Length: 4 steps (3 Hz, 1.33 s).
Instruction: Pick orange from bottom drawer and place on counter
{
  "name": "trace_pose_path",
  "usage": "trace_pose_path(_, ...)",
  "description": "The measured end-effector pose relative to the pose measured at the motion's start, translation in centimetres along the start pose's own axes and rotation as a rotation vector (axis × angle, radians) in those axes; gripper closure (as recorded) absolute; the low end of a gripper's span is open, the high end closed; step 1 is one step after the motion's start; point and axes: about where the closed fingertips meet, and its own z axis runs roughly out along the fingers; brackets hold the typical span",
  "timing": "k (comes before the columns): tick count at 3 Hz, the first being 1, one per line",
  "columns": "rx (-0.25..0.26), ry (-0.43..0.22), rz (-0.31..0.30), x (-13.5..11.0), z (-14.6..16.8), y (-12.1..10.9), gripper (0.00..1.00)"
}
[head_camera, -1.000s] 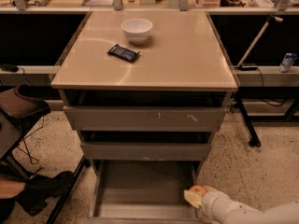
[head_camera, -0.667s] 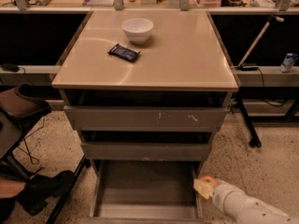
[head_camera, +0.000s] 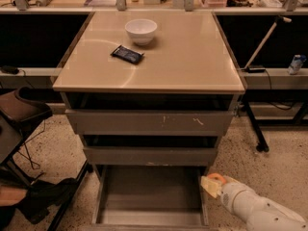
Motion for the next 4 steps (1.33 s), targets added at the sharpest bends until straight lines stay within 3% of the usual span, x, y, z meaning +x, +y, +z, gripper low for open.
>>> trace_pose_path(1, 0.015, -0.050, 0.022, -4.6, -0.8, -0.7, 1.00)
trace_pose_path(2, 0.030, -0.176, 0.011, -14.4, -5.0, -0.1, 1.00)
trace_pose_path(3, 0.049, -0.304, -0.069, -25.2, -11.3, 3.6, 1.00)
trace_pose_path(4, 0.074, -0.426, -0.151, -34.5, -19.2, 8.2, 1.00)
